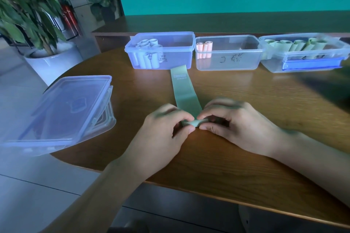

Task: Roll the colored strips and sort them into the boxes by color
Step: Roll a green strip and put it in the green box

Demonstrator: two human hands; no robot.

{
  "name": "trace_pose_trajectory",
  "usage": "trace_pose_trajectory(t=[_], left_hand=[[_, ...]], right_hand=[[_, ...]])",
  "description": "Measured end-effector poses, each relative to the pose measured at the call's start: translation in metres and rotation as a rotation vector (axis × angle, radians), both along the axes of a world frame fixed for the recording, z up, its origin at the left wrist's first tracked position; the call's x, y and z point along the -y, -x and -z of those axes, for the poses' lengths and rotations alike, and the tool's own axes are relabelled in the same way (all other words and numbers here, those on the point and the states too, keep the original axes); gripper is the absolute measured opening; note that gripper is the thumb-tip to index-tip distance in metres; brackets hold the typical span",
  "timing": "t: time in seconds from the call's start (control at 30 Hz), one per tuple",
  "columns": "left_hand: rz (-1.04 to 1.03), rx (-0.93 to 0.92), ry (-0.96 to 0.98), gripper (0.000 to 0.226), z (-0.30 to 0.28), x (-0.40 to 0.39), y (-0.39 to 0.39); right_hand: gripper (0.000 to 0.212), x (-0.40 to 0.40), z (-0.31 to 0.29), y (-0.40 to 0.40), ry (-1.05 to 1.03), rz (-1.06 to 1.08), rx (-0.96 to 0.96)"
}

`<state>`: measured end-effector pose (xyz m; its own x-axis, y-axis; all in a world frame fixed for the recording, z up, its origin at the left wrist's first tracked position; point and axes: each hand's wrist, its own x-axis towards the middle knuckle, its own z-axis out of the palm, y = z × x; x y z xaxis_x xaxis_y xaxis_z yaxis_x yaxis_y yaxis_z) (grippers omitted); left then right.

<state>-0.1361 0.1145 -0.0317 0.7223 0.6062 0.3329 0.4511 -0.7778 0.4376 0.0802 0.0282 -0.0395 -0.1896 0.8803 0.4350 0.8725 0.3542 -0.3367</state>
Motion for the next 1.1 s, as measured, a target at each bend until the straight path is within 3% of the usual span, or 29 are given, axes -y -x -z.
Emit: trace_pose_trajectory(t=[0.13, 0.43, 0.6, 0.7, 0.8, 0.9, 1.1], left_hand=[[0.004, 0.031, 0.058, 0.023, -0.005, 0.003, 0.003], [0.051, 0.183, 0.231, 0.057, -0.012, 0.008, 0.01], [0.219, 0.246, 0.345, 0.052, -0.009, 0.007, 0.012], [0.143, 0.327, 0.229, 0.042, -0.004, 0.004, 0.012], [-0.077, 0.064, 0.064, 0.059, -0.005, -0.001, 0.002], [-0.079, -0.185, 0.106, 0.074, -0.008, -0.001, -0.009], [-0.039, -0.203, 0.076, 0.079, -0.006, -0.002, -0.008]], right_hand=[[0.028, 0.001, -0.001, 0.001, -0.002, -0.026, -0.05], [0.03, 0.005, -0.007, 0.001, -0.111, 0.071, -0.272], [0.05, 0.001, -0.005, -0.003, -0.035, 0.167, -0.282], [0.041, -0.004, -0.003, -0.003, 0.015, 0.171, -0.225], [0.051, -0.011, -0.005, -0.003, 0.146, 0.21, -0.107], [0.059, -0.014, -0.004, -0.004, 0.237, 0.234, -0.034], [0.057, -0.009, -0.003, -0.004, 0.263, 0.253, 0.02]])
